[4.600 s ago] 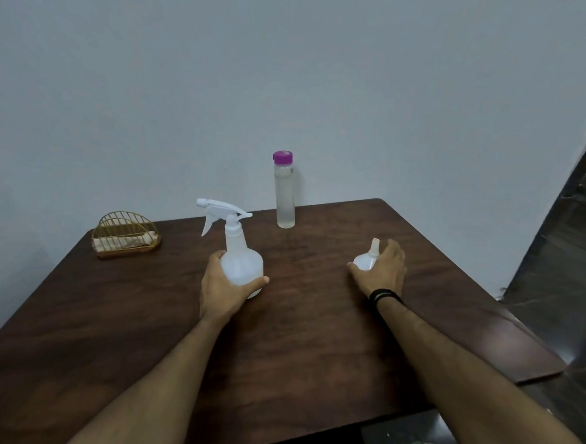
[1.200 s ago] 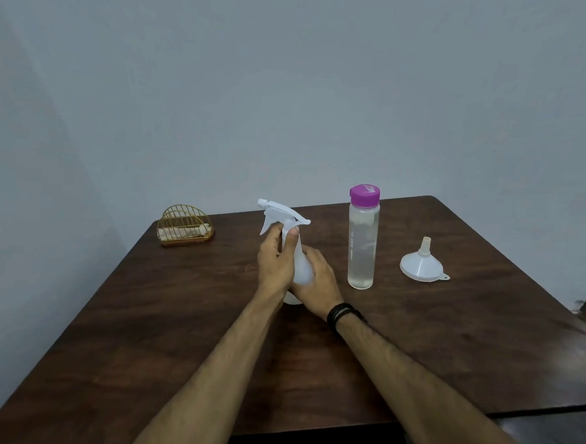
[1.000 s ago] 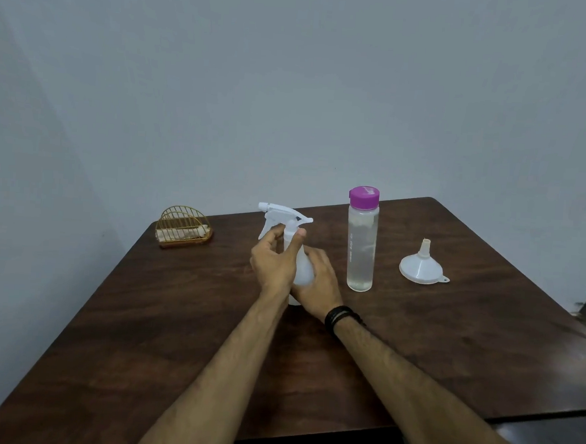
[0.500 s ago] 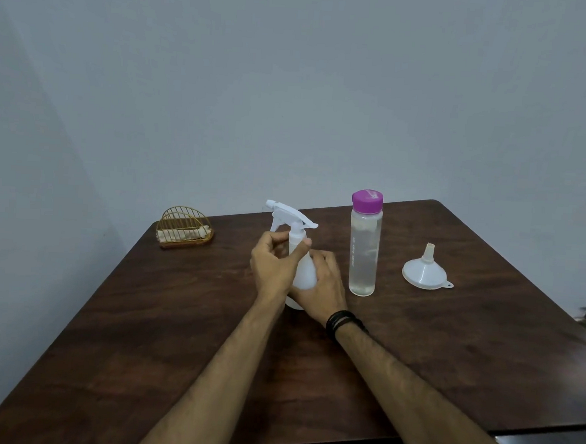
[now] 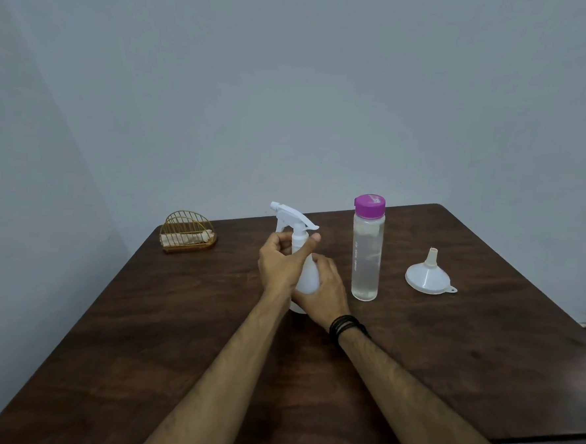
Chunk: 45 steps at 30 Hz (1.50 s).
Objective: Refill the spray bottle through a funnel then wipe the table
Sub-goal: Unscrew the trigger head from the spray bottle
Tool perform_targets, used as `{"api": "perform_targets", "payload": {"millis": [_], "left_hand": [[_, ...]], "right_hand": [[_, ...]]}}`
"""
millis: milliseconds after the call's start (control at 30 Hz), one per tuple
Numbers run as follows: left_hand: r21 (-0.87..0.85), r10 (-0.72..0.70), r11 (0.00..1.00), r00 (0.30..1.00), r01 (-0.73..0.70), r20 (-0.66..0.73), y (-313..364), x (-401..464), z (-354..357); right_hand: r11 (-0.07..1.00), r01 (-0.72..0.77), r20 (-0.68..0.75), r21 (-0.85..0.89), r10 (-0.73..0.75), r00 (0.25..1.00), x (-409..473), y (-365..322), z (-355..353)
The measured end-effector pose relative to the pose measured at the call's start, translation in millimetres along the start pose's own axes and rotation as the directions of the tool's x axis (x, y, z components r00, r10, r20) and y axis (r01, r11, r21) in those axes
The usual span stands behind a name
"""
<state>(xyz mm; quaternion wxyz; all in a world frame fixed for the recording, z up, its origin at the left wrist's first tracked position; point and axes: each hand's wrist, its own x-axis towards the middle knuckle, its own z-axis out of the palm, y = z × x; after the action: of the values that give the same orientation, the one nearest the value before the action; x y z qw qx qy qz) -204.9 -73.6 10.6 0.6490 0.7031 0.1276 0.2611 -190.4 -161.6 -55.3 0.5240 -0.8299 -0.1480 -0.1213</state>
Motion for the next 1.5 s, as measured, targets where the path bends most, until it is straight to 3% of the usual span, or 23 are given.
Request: {"api": "perform_targets", "payload": {"millis": [100,167,333,533,800,1133,1267,1367,1500], "left_hand": [[-0.036,-0.021,0.999,0.988,0.027,0.155,-3.3,-0.4,-3.8],[-0.052,0.022,0.999,0.985,-0.013,0.174,-7.0,0.5,-8.9],[0.027,0.044,0.999,0.999,-0.045,0.021,-3.4,1.1,-10.6],[0.037,0.122,0.992,0.992,-0.122,-0.014,15.2,2.9,-5.2],[-0.118,0.249,0.960,0.967,-0.254,-0.056,100.6,41.8,-11.8],[-0.179,0.334,0.918,0.933,-0.353,-0.132,207.2,76.8,-61.1],[-0.087,0.300,0.948,0.950,-0.308,-0.089,212.9,80.0,-86.7],[0.083,0.229,0.970,0.973,-0.226,-0.018,188.7,79.5,-101.2],[0.361,0.112,0.927,0.994,-0.102,-0.005,123.0,76.5,-116.7]], "right_hand": [[1.000,0.000,-0.006,0.011,0.000,1.000,-0.6,-1.1,0.0],[1.000,0.002,-0.009,0.023,-0.001,1.000,-1.2,-1.9,-0.5],[1.000,0.006,0.007,0.029,-0.006,1.000,-1.0,-0.4,-0.6],[1.000,-0.007,0.027,0.021,0.006,1.000,-0.1,-0.9,-2.1],[1.000,-0.030,0.057,0.006,0.029,0.998,-1.2,-2.7,-2.8],[1.000,-0.004,0.050,0.022,0.003,0.999,1.6,2.7,-1.8],[1.000,-0.006,0.050,0.019,0.005,0.999,1.0,2.8,-1.8],[1.000,0.007,0.054,0.019,-0.008,0.999,-0.3,1.1,-2.9],[1.000,0.016,0.054,0.001,-0.016,0.998,-2.4,-1.9,-4.9]]}}
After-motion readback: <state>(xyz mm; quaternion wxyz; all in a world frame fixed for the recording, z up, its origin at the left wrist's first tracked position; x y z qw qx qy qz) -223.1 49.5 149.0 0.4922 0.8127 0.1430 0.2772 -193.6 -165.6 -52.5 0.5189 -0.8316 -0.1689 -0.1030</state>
